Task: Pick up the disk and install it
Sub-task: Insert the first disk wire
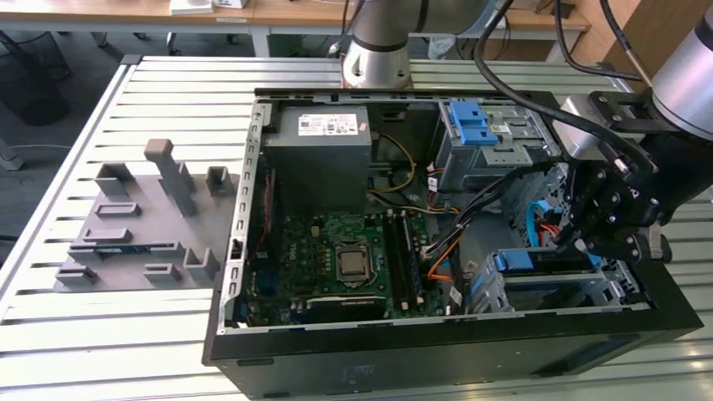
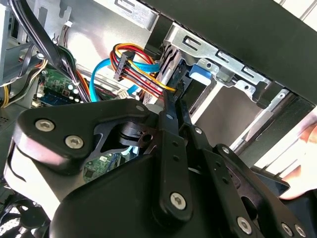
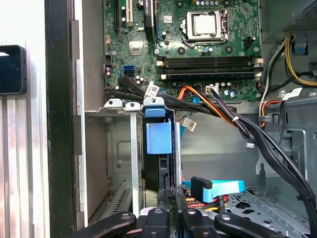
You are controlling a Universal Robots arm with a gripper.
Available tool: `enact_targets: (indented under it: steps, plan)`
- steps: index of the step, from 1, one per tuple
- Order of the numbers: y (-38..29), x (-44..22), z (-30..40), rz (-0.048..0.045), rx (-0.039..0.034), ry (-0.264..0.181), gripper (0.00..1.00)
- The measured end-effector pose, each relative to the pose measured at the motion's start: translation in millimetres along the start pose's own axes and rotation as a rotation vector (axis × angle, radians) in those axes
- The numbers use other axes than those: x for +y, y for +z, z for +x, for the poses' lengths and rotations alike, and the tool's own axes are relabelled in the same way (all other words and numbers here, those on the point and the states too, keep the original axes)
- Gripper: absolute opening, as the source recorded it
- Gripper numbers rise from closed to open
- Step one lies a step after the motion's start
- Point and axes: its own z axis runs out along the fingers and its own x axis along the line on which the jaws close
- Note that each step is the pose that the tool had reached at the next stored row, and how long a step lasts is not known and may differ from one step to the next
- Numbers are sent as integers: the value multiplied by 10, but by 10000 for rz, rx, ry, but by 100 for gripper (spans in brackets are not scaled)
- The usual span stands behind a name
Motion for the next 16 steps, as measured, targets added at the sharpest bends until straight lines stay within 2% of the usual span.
enact_targets:
  steps: [7, 16]
  plan:
    - [-33, 1, 3, -1, -8, 0, 16]
    - [-24, -6, 15, -3, -26, 10, 16]
